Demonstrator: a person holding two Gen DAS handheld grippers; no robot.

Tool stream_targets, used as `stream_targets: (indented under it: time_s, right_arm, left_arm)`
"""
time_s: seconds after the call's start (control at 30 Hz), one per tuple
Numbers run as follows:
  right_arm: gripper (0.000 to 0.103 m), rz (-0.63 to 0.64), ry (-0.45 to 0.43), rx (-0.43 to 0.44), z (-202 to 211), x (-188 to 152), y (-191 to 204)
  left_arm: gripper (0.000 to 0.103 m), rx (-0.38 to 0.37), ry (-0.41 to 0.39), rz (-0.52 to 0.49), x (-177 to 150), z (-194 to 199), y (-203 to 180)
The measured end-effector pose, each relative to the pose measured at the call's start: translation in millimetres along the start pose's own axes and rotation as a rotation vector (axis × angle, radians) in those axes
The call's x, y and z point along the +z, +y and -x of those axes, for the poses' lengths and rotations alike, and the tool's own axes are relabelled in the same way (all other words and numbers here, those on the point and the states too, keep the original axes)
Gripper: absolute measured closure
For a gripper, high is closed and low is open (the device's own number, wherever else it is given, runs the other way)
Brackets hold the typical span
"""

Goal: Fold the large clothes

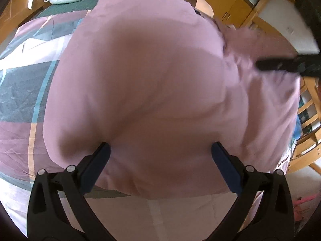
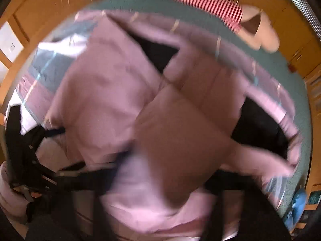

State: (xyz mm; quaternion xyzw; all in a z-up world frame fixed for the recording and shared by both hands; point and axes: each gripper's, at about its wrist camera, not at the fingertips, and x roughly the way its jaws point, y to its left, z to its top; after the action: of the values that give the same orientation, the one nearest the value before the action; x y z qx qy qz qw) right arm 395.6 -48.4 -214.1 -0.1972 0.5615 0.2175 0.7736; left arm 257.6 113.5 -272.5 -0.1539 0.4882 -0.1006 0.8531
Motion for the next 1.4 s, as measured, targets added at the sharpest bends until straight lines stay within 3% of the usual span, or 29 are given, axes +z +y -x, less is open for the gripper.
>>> stream_targets:
  time_s: [0.07, 0.13, 0.17, 0.23, 0.4, 0.5, 0.53, 0.57, 0.67, 0.73, 0.8, 0.87, 0.93, 1.03, 1.1, 1.13, 1.2, 1.23, 1.27, 1.3, 1.33, 1.4]
  right_arm:
    - [0.097, -0.036, -0.071, -0.040, 6.2, 3.0, -3.8]
    - [0.097, -0.134, -0.196, -0.052, 18.9, 15.5, -19.2]
    - [0.097, -0.172, -0.303, -0.080, 28.2, 25.7, -28.9]
    - [0.097, -0.181, -0.384, -0.111, 27.8, 41.7, -38.5]
    - [0.091, -0.260, -0.284, -0.071, -48.8, 61.7, -69.1]
    - [0.072, -0.284, -0.362, -0.019, -48.0, 50.2, -75.8]
    - [0.057, -0.301, -0.391, -0.034, -41.3, 45.6, -77.7]
    - [0.039, -0.334, -0.445, -0.087, -29.2, 40.3, -79.0]
    - [0.026, -0.391, -0.706, -0.210, 24.3, 8.0, -70.3]
    - [0.026, -0.308, -0.792, -0.163, 50.8, -13.8, -48.3]
    - [0.028, -0.180, -0.750, -0.050, 54.7, -27.2, -19.5]
    - [0.047, -0.064, -0.663, 0.010, 42.2, -42.3, 12.2]
    - [0.049, -0.012, -0.602, 0.011, 24.5, -52.9, 29.8]
    - [0.049, 0.035, -0.510, -0.100, -12.1, -60.5, 33.7]
    - [0.049, -0.012, -0.502, -0.166, -23.9, -63.2, 8.2]
    - [0.051, -0.070, -0.503, -0.155, -30.1, -62.1, -15.7]
    - [0.069, -0.226, -0.498, -0.065, -39.7, -62.2, -67.1]
    - [0.090, -0.301, -0.503, -0.032, -43.9, -62.5, -85.2]
    - [0.098, -0.404, -0.527, 0.013, -45.3, -63.9, -112.7]
    - [0.097, -0.461, -0.550, 0.034, -43.3, -64.7, -127.0]
    - [0.090, -0.527, -0.557, 0.014, -43.2, -65.4, -144.0]
    - [0.087, -0.609, -0.549, -0.052, -38.4, -63.7, -165.1]
  left_arm:
    - [0.002, -0.007, -0.025, 0.019, 2.1, 9.1, 1.6]
    - [0.002, -0.015, -0.076, 0.015, 3.2, 22.7, 2.3]
    - [0.002, -0.010, -0.099, 0.009, 3.8, 28.6, 1.5]
    - [0.002, 0.011, -0.130, -0.005, 6.2, 33.1, 1.5]
    - [0.002, 0.085, -0.065, 0.018, 12.1, 11.8, 12.3]
    - [0.002, 0.128, -0.032, 0.029, 11.9, -2.8, 10.7]
    - [0.002, 0.139, -0.029, 0.027, 11.7, -4.6, 9.0]
    - [0.002, 0.147, -0.029, 0.024, 12.0, -5.9, 7.8]
    - [0.002, 0.155, -0.050, 0.015, 9.9, -1.2, 9.2]
    - [0.002, 0.171, -0.111, 0.016, 8.1, 10.0, 5.6]
    - [0.002, 0.178, -0.178, 0.011, 9.3, 23.0, 1.7]
    - [0.002, 0.181, -0.193, 0.011, 10.6, 24.6, 3.7]
    - [0.002, 0.190, -0.165, 0.029, 10.0, 18.8, 7.5]
    - [0.002, 0.219, -0.124, 0.025, 9.8, 7.7, 9.2]
    - [0.002, 0.256, -0.102, -0.003, 11.9, 2.8, 3.1]
    - [0.002, 0.266, -0.095, -0.013, 12.9, 0.6, 2.5]
    - [0.002, 0.280, -0.095, -0.043, 9.5, 0.7, 0.0]
    - [0.002, 0.289, -0.096, -0.056, 8.6, -0.6, 0.6]
    - [0.002, 0.297, -0.097, -0.068, 5.9, -0.1, -1.3]
    - [0.002, 0.303, -0.093, -0.071, 5.1, -1.2, -0.5]
    - [0.002, 0.306, -0.087, -0.065, 5.0, -1.9, -0.1]
    - [0.002, 0.297, -0.076, -0.047, 5.3, -3.2, 3.0]
